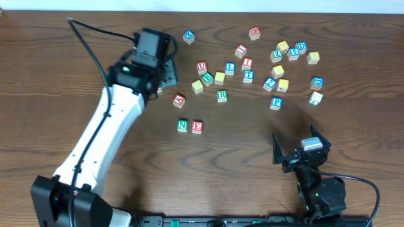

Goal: Spell out NEURIPS
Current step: 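Lift the left gripper and move it back-left toward the red U block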

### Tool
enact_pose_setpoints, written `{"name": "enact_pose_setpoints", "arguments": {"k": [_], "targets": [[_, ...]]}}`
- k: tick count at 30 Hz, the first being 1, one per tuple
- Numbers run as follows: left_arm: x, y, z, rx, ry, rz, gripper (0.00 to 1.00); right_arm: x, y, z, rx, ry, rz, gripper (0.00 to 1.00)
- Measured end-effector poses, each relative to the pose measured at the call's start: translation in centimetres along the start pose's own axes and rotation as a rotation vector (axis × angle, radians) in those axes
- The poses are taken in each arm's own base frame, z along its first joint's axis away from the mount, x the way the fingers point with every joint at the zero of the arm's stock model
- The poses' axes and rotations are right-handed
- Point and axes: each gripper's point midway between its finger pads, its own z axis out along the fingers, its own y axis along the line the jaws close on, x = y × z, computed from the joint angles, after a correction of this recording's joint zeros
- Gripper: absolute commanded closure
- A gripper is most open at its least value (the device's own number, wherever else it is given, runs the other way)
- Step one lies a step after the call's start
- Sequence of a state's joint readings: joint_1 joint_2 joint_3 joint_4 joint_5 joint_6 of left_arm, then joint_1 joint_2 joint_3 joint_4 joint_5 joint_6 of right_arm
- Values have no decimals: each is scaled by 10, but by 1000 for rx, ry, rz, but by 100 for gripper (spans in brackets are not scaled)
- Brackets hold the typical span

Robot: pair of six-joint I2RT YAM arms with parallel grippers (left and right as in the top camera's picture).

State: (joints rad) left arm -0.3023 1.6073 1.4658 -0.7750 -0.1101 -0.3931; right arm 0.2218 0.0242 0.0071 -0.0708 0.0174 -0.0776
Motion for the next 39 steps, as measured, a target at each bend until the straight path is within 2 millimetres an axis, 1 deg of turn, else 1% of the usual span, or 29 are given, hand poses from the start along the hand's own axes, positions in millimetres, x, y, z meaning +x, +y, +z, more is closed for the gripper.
{"name": "enact_pose_setpoints", "arguments": {"k": [2,5,7,11,13,16,29,34,39], "targets": [[-7,6,0,-6,18,-22,33,0,0,0,0,0,0,1],[-11,10,11,-25,91,-46,32,0,0,0,0,0,0,1],[-9,9,26,-44,161,-53,32,0,0,0,0,0,0,1],[-4,2,67,-73,276,-51,32,0,0,0,0,0,0,1],[4,1,85,-84,315,-53,32,0,0,0,0,0,0,1],[17,3,104,-103,368,-59,31,0,0,0,0,0,0,1],[40,9,133,-144,446,-63,32,0,0,0,0,0,0,1],[38,15,135,-154,446,-74,32,0,0,0,0,0,0,1],[33,29,136,-169,443,-102,32,0,0,0,0,0,0,1]]}}
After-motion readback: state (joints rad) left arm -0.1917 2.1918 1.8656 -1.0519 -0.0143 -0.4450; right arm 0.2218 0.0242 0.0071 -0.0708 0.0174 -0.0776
